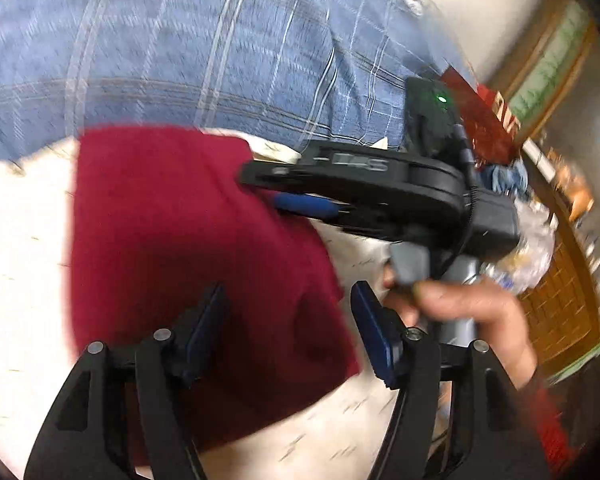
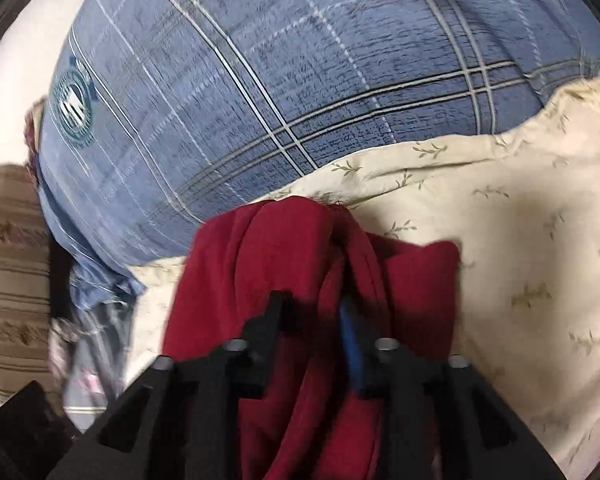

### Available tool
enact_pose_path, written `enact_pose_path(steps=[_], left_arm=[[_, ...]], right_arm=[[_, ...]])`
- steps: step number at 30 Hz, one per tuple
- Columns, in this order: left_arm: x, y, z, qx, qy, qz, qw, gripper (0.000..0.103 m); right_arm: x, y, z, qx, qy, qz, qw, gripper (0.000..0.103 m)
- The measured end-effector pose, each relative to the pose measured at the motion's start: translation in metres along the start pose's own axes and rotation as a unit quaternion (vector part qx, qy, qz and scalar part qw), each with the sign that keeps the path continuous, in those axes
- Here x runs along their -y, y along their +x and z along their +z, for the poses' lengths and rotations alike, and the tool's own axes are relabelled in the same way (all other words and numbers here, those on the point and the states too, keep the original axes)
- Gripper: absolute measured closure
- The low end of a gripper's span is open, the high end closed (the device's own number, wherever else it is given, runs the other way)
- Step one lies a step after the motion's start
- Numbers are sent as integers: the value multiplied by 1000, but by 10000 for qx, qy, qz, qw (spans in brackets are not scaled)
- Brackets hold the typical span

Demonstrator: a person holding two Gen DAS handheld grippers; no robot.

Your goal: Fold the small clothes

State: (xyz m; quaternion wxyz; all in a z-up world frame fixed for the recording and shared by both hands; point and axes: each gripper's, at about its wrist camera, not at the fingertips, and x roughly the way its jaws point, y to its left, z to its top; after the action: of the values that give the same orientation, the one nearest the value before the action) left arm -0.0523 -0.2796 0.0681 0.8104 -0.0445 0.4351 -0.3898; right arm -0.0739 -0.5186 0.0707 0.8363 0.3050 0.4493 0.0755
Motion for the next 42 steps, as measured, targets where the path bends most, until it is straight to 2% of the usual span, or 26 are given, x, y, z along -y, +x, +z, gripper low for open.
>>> enact_pose_path(steps=[5,8,11,12,13,14,15,17,19,21,23,25,27,28,29,30,32,34,35,36,38,39,41,42], left_arm=[[-29,-26,-15,174,35,587,9981,38],[-46,-26,-25,62,-138,879,9960,38],[-55,-27,-40,-24,-305,915,9953,38],[-51,-30,-43,-17,-319,913,9953,38],[-51,-32,-44,0,-325,919,9952,38],[-48,-32,-44,22,-312,918,9953,38],[-46,-34,-45,33,-288,902,9955,38],[-41,-40,-45,76,-177,862,9961,38],[-37,-38,-44,119,-90,894,9959,38],[-34,-26,-44,14,-77,943,9955,38],[-34,-16,-45,-77,-119,960,9953,38],[-35,-7,-46,-162,-140,1052,9942,38],[-36,-7,-46,-132,-182,1056,9942,34],[-37,-9,-45,-100,-200,1087,9938,33],[-38,-10,-45,-91,-204,1108,9936,32],[-38,-10,-45,-96,-201,1116,9935,31],[-37,-8,-46,-96,-201,1146,9932,31],[-37,-8,-47,-75,-215,1159,9930,30],[-38,-9,-47,-68,-235,1158,9930,28],[-39,-9,-48,-68,-259,1156,9929,26],[-41,-7,-52,-115,-292,1131,9931,22],[-41,-6,-53,-130,-281,1142,9930,22],[-39,-9,-55,-95,-249,1192,9925,22],[-39,-12,-55,-66,-240,1207,9924,22]], right_arm=[[-16,-12,-21,-134,-259,207,9994,34],[-21,4,-29,-387,-349,6,9986,33],[-22,14,-31,-365,-256,-81,9990,33],[-21,13,-31,-314,-269,-49,9991,36],[-25,13,-31,-245,-342,-73,9991,59],[-30,12,-32,-172,-508,-218,9983,77],[-29,8,-34,-138,-609,-263,9977,82],[-40,-6,-37,-63,-1078,-471,9930,84],[-40,-27,-35,139,-1273,-615,9899,85],[-28,-38,-28,379,-1175,-862,9886,85],[-16,-27,-21,245,-990,-1017,9896,84],[-11,-20,-18,104,-815,-795,9934,76],[-16,-29,-16,166,-803,-870,9928,72],[-22,-39,-16,270,-883,-991,9908,68],[-31,-51,-19,469,-1024,-1094,9876,67],[-43,-60,-22,590,-1211,-980,9860,67],[-61,-69,-33,482,-1520,-621,9852,68],[-76,-68,-48,264,-1817,-370,9823,74],[-78,-62,-57,88,-1958,-351,9800,74],[-74,-54,-65,-85,-2055,-619,9767,75],[-50,-42,-73,-235,-1959,-1306,9716,84],[-33,-41,-75,-257,-1732,-1374,9749,92],[-20,-53,-76,-159,-1351,-981,9858,93],[-21,-59,-75,-100,-1300,-922,9872,89]])
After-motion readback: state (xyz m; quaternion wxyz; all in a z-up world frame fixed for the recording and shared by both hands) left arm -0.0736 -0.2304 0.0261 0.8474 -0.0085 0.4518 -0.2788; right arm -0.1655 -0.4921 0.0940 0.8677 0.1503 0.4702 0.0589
